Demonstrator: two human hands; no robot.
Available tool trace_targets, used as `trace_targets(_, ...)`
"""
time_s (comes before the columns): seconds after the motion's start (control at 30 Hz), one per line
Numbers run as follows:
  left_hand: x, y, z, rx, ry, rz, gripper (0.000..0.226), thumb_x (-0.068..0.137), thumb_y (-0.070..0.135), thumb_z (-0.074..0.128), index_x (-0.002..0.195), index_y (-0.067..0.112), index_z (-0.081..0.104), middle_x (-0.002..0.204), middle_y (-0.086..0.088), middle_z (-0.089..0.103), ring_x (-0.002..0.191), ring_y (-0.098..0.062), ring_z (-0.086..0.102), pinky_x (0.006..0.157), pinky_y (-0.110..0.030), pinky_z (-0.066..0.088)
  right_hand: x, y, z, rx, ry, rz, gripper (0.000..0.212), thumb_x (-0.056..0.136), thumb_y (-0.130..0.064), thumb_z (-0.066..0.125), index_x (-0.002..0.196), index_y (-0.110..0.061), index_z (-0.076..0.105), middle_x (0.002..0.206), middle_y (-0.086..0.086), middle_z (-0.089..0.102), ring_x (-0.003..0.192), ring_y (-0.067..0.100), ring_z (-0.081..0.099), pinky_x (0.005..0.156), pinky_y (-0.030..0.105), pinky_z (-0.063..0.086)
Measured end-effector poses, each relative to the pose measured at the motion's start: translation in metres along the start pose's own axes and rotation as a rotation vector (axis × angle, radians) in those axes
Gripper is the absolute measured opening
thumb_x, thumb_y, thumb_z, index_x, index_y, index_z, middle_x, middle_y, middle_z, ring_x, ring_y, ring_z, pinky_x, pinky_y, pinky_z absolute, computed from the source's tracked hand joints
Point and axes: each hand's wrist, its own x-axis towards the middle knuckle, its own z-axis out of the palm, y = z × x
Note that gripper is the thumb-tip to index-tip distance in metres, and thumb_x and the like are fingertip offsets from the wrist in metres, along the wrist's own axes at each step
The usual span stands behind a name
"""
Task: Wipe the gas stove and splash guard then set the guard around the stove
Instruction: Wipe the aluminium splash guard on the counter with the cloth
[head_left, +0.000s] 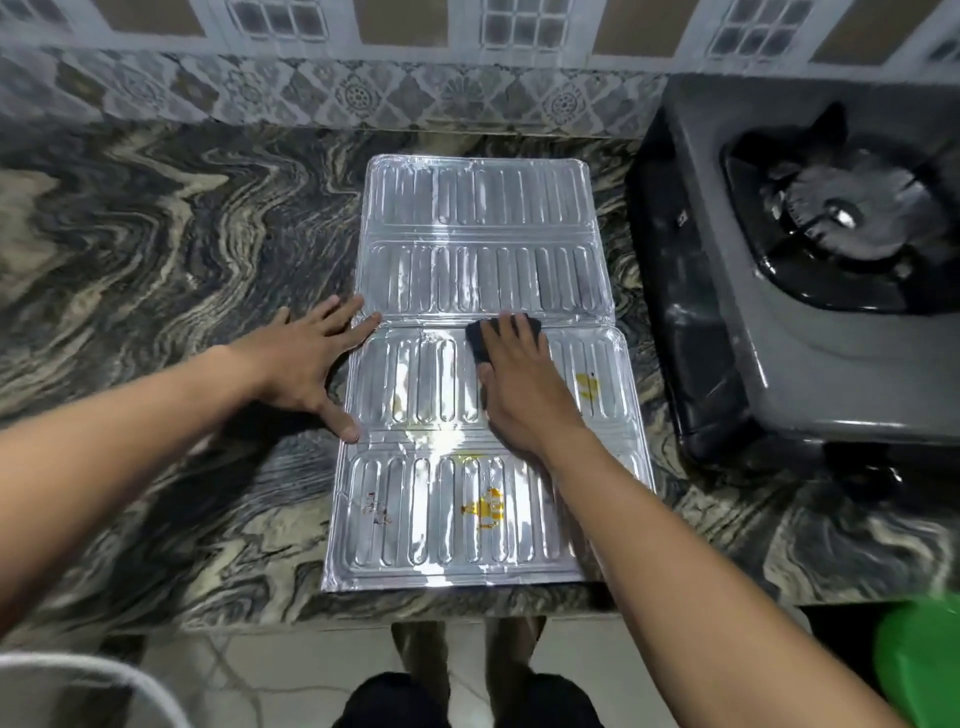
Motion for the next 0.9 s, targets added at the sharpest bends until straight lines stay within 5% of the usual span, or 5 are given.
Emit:
trace_targets(0.47,0.0,-0.005,0.007,-0.003,0.043,0.043,0.156,0.031,0.1,0.058,0.149,0.04,-0.025,0.157,0.009,-0.033,0.149,-0.018,-0.021,0.117,-0.066,0.007,-0.072,0.023,0.001,0.029,0.154,0.436,0.055,0.105,-0.022,0.026,0.154,-0.003,0.011,0.163,0.019,0.006,0.151,0.03,-0.009,0.122,0.047,-0.007)
trace_targets(0.67,-0.004,-0.01,0.017,0.001,0.099,0.102,0.149,0.034,0.101,0.055,0.148,0.046,-0.024,0.159,0.005,-0.03,0.151,-0.022,-0.017,0.117,-0.065,0.0,-0.072,0.02,-0.002,0.089,0.181,0.478,0.052,0.105,-0.021,0.027,0.154,-0.006,0.016,0.164,0.015,0.009,0.152,0.026,-0.008,0.122,0.047,-0.006)
trace_targets(0.8,-0.001,-0.016,0.022,-0.003,0.082,0.105,0.152,0.03,0.101,0.055,0.148,0.047,-0.024,0.158,0.007,-0.032,0.149,-0.022,-0.022,0.116,-0.067,-0.003,-0.07,0.001,-0.008,0.132,0.271,0.473,0.044,0.104,-0.015,0.032,0.144,0.003,0.031,0.158,0.017,0.024,0.15,0.035,0.01,0.121,0.053,0.001)
trace_targets(0.9,0.0,-0.017,0.023,-0.005,0.093,0.118,0.152,0.033,0.1,0.057,0.149,0.044,-0.024,0.158,0.007,-0.032,0.149,-0.022,-0.023,0.115,-0.067,-0.007,-0.052,-0.029,-0.006,0.09,0.169,0.408,0.04,0.105,-0.013,0.031,0.139,0.007,0.036,0.158,0.024,0.019,0.149,0.04,0.008,0.12,0.056,0.005)
